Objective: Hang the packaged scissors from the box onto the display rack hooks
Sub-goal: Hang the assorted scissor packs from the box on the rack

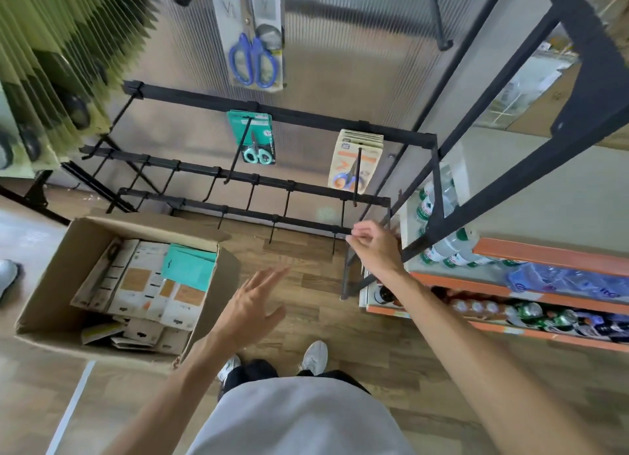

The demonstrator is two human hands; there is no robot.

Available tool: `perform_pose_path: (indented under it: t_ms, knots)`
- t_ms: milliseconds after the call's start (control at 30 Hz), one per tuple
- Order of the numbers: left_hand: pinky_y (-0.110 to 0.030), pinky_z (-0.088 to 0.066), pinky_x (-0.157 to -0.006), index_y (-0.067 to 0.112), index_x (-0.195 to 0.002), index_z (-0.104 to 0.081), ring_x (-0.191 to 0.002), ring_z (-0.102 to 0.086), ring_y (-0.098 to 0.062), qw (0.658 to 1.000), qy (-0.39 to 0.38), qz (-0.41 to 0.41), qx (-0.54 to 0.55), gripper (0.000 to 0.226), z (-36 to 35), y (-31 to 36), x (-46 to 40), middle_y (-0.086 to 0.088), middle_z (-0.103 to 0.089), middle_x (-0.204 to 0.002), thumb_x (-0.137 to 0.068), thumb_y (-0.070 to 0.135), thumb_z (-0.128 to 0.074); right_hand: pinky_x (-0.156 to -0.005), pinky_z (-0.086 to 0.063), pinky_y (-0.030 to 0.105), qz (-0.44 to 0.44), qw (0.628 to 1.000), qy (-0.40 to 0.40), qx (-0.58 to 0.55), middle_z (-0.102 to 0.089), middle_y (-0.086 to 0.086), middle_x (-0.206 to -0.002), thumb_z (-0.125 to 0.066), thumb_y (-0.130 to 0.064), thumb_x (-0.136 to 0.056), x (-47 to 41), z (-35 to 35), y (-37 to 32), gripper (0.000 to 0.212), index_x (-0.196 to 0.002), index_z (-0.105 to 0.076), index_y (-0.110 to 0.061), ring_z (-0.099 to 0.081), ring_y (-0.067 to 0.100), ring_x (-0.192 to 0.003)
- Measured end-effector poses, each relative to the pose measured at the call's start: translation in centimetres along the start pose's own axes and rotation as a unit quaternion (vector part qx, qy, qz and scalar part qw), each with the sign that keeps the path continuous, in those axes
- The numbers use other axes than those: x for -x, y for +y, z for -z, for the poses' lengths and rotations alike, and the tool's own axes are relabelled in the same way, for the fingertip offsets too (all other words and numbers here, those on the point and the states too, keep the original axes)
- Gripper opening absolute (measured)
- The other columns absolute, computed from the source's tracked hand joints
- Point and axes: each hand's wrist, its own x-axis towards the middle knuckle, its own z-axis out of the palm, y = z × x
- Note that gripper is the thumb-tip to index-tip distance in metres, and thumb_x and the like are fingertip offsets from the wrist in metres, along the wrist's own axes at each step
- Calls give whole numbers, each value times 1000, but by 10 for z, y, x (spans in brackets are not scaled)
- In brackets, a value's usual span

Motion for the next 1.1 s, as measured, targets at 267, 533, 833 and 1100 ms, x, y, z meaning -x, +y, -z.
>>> perform_pose_path:
  t_ms: [267, 533, 833, 1100]
  knots:
    - [-39, -36, -113, 40, -149, -30, -136, -33, -4, 998, 24, 24, 55, 71, 17, -44, 30, 12, -41, -147, -88, 29, -66, -88, -53, 14, 26, 990, -98, 96, -68, 0, -119, -71, -26, -92, 43, -70, -4, 37, -124, -61, -12, -66, 7, -102]
    - [-39, -52, -99, 43, -151, -28, -126, -51, -17, 986, 19, 147, 71, 71, 52, -129, 85, 4, -43, -148, -85, 47, -54, -96, -48, 29, 161, 907, -210, 328, -61, -3, -134, -66, -40, -94, 59, -165, -66, 47, -136, -50, -25, -58, 16, -119]
    - [-30, -44, -106, 40, -153, -27, -131, -47, -16, 958, 49, 269, 86, 74, 98, -231, 167, 2, -40, -151, -91, 31, -67, -121, -20, 38, 148, 833, -391, 362, -20, 6, -165, -59, -47, -96, 70, -319, -124, 74, -155, -29, -15, -17, 22, -152]
    - [-31, -43, -107, 36, -155, -22, -131, -48, -20, 940, 23, 324, 102, 74, 81, -293, 167, -1, -33, -156, -94, 33, -62, -107, -43, 37, 135, 812, -372, 428, -50, 4, -138, -65, -34, -94, 38, -407, -99, 54, -140, -45, -13, -46, 22, -129]
